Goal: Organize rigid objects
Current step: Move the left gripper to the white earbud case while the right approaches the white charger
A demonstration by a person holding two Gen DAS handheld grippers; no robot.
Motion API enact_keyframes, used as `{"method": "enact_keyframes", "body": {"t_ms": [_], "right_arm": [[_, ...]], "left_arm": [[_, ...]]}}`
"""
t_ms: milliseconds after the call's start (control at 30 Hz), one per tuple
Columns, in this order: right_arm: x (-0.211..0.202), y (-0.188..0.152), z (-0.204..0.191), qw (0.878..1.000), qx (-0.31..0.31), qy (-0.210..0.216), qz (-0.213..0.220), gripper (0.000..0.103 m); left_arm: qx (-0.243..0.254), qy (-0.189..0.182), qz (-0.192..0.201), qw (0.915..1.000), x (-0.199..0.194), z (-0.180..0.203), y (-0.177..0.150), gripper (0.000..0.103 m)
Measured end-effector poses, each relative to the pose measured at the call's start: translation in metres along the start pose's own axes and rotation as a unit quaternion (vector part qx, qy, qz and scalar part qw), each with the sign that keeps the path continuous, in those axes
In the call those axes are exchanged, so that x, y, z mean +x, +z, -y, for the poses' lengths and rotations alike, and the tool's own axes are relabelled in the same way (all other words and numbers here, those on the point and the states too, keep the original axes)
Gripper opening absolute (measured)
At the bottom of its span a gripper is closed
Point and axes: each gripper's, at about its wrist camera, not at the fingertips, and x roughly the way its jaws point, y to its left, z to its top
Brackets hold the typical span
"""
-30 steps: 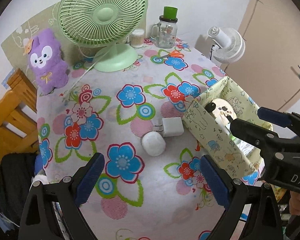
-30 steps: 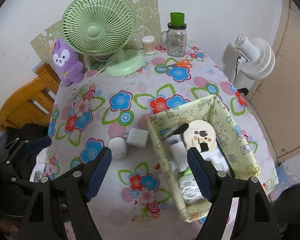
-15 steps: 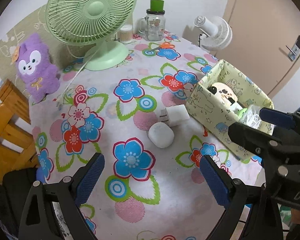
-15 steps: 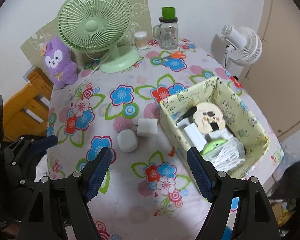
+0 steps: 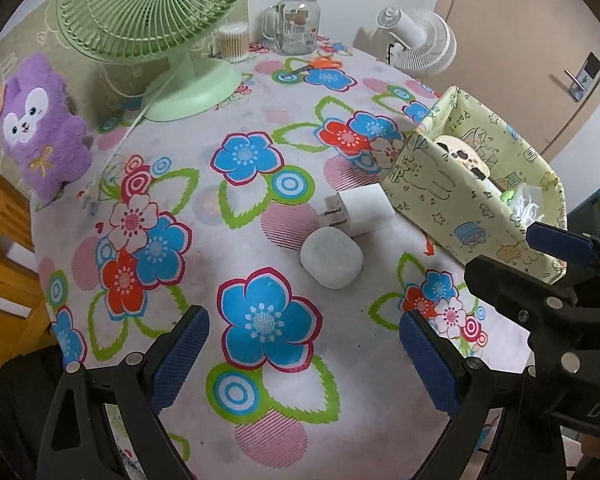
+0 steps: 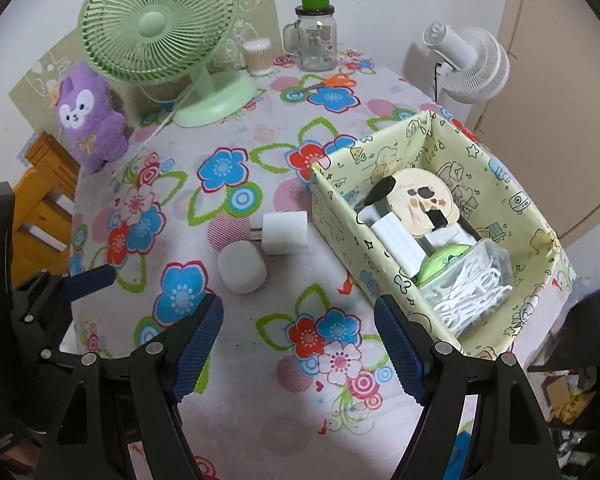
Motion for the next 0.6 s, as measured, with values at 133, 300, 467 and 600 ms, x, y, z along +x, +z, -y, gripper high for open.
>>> {"method": "enact_keyframes", "body": {"t_ms": [133,300,467,600], "right_arm": [[0.008,-0.002,0.001,1.0,0.0,-0.006,-0.002,0.08],[0.02,-0.006,0.01,0.999,0.028,-0.009,-0.012,0.08],[0.032,-0.011,0.015,0.998,0.061,-0.014,-0.022,0.08],[0.043,-0.016,0.019,0.996,0.078,-0.015,-0.034,0.08]], "left_arm": [[0.005,-0.008,-0.005,0.9999,0.011,-0.002,0.002,0.097],[0.014,-0.019,-0.013,0.9996,0.025,-0.002,0.006,0.097],[0.036,-0.022,-0.019,0.9989,0.042,0.003,0.009,0.097],[0.057,-0.017,-0.032,0.9977,0.059,0.009,0.01,0.097]]}}
